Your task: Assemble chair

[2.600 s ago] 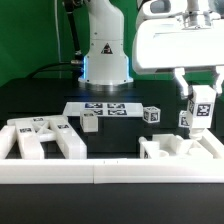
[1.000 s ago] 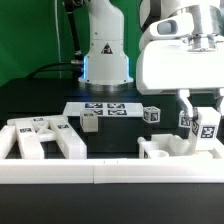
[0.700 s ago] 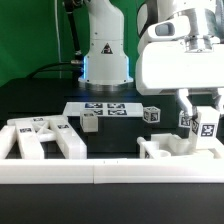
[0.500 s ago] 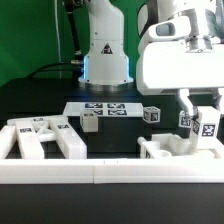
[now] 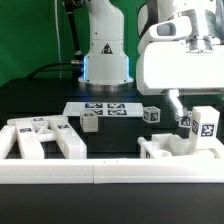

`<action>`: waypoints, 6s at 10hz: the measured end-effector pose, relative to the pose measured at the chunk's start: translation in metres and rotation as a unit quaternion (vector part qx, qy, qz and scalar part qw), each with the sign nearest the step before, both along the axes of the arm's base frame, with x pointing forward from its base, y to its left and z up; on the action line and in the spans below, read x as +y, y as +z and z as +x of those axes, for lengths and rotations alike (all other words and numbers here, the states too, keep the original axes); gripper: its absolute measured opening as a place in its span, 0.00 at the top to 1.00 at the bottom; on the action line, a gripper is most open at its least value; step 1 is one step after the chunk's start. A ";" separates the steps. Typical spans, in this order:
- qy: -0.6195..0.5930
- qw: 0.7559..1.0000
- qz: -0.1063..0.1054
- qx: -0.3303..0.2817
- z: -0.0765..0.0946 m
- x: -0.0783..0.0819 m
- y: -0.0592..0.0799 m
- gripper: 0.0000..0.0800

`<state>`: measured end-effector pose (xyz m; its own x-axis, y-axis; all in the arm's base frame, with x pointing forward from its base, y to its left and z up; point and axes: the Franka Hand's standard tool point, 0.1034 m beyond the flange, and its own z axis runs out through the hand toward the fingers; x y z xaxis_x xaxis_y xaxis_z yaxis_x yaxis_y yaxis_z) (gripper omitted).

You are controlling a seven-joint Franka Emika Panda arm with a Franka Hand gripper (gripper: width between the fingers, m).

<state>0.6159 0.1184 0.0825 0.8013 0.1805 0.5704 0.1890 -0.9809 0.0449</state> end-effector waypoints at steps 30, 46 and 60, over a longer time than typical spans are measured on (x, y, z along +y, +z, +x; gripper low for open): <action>-0.178 0.945 0.024 0.272 0.007 0.000 0.003 0.64; -0.431 0.854 0.142 0.256 0.007 0.015 0.001 0.20; 0.059 0.965 -0.035 0.251 0.010 0.003 0.001 0.22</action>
Offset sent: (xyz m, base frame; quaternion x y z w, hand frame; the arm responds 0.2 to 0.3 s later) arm -0.0035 -0.0067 0.0225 -0.0068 -0.0295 -0.0022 0.9995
